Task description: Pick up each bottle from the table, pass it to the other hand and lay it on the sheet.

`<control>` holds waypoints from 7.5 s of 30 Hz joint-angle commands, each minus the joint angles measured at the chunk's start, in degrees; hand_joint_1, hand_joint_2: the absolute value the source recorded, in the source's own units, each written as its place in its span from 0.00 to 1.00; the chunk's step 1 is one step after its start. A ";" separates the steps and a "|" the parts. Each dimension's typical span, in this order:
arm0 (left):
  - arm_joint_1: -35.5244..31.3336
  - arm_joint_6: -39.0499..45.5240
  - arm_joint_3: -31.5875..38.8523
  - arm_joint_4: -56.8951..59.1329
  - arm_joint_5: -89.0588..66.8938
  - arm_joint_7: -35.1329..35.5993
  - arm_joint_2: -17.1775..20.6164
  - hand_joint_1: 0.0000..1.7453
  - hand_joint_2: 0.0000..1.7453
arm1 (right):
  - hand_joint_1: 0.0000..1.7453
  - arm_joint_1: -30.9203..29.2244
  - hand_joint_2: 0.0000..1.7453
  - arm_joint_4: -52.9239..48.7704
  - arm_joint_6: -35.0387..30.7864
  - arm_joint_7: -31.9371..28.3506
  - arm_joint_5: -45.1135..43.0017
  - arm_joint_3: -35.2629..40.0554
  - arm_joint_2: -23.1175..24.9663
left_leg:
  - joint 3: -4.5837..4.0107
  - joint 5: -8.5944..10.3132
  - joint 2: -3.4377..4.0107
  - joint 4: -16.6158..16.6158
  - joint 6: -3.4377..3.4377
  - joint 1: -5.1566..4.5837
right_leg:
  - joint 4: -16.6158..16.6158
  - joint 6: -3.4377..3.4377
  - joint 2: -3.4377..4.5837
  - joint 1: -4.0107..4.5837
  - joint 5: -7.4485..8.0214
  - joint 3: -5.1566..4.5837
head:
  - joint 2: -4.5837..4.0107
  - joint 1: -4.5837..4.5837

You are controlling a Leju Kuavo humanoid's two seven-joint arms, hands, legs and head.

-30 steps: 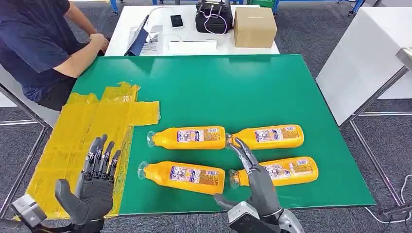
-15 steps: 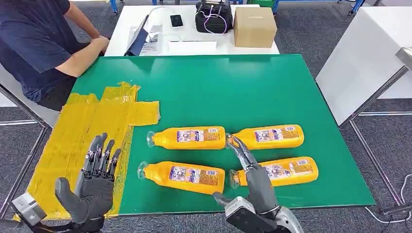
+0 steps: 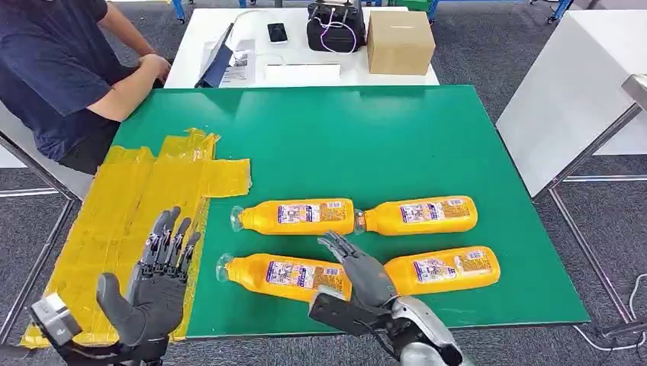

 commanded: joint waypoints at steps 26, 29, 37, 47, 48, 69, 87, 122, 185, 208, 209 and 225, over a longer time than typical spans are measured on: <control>-4.56 -2.47 0.76 6.75 0.49 0.10 -0.81 0.00 0.00 | 0.00 -26.36 1.00 31.69 15.23 8.07 -0.12 25.97 9.25 | 0.11 -0.01 0.20 -0.04 -0.03 -0.02 | 0.01 0.00 0.18 -0.02 0.01 0.07 | 0.00 0.00; -5.78 -1.93 0.40 7.49 0.49 0.50 -1.40 0.00 0.00 | 0.00 -28.08 1.00 34.65 21.54 7.53 -2.41 30.47 9.73 | 0.16 0.02 0.13 -0.08 -0.04 -0.01 | -0.04 -0.01 0.10 -0.01 0.01 0.13 | 0.00 0.02; -6.82 0.39 -1.18 9.20 0.91 -0.28 -0.86 0.00 0.00 | 1.00 -29.76 1.00 39.25 26.15 6.04 -1.39 40.97 7.38 | 0.49 0.00 0.11 -0.20 -0.03 -0.01 | -0.18 -0.01 0.07 -0.01 -0.01 0.44 | 0.00 -0.02; -7.92 2.18 -1.42 6.13 1.43 1.15 -1.67 0.00 0.00 | 1.00 -28.41 1.00 37.97 22.48 9.48 0.05 38.85 8.14 | 0.86 -0.10 0.11 -0.15 -0.17 0.04 | -0.16 -0.22 0.10 0.02 -0.19 0.16 | 0.00 -0.02; -8.25 2.45 -1.52 5.78 1.32 1.81 -1.86 0.00 0.00 | 1.00 -28.29 1.00 37.50 22.76 10.02 0.02 38.74 8.25 | 0.87 -0.08 0.06 -0.17 -0.18 0.07 | -0.22 -0.22 0.03 0.05 -0.18 0.21 | 0.00 0.00; 5.15 17.50 6.13 -4.44 -1.39 -2.68 -1.61 0.00 1.00 | 1.00 9.56 1.00 -11.88 -18.80 -4.78 -12.82 -7.51 2.77 | 0.15 -0.20 -0.08 0.02 -0.14 0.01 | 0.01 -0.12 0.01 0.01 -0.20 0.15 | 0.00 0.02; 5.70 0.33 0.13 -2.54 6.45 2.57 5.30 0.00 1.00 | 1.00 5.77 1.00 -8.36 -5.33 -4.92 -13.54 -1.27 0.52 | 0.44 -0.27 0.18 -0.08 -0.18 0.01 | -0.07 -0.16 0.19 0.00 -0.23 0.37 | 0.00 0.00; 1.55 -3.97 2.12 0.65 3.40 6.05 2.91 0.00 1.00 | 1.00 0.83 1.00 -6.56 0.10 -3.28 -10.27 2.57 1.40 | 0.34 -0.18 0.14 -0.10 -0.17 0.00 | -0.07 -0.15 0.17 0.00 -0.15 0.28 | 0.00 0.02; -9.32 -17.09 -6.58 8.12 -8.57 5.57 2.92 0.00 1.00 | 1.00 -2.79 1.00 0.61 17.66 -8.14 -39.62 6.81 -0.78 | 0.28 -0.16 0.09 -0.07 -0.14 0.01 | -0.06 -0.14 0.12 0.01 -0.14 0.24 | 0.00 0.00; -11.51 -22.39 -8.58 13.88 4.35 12.14 5.05 1.00 1.00 | 1.00 -6.72 1.00 6.68 19.29 -8.49 -38.27 11.06 -0.73 | 0.18 -0.11 0.07 -0.06 -0.13 0.01 | -0.03 -0.13 0.12 0.00 -0.11 0.13 | 0.00 0.00; -11.65 -22.54 -8.58 14.03 4.41 12.17 4.99 1.00 1.00 | 1.00 -6.91 1.00 6.79 19.42 -8.38 -38.20 11.12 -0.62 | 0.31 -0.16 0.10 -0.07 -0.16 0.01 | -0.04 -0.14 0.13 0.01 -0.14 0.26 | 0.00 0.00; -12.66 -23.45 -8.01 15.44 4.42 12.19 4.00 1.00 1.00 | 1.00 -7.73 1.00 7.61 19.61 -7.89 -37.76 10.83 0.28 | 0.28 -0.16 0.11 -0.06 -0.15 0.01 | -0.03 -0.14 0.15 0.01 -0.14 0.24 | 0.00 0.00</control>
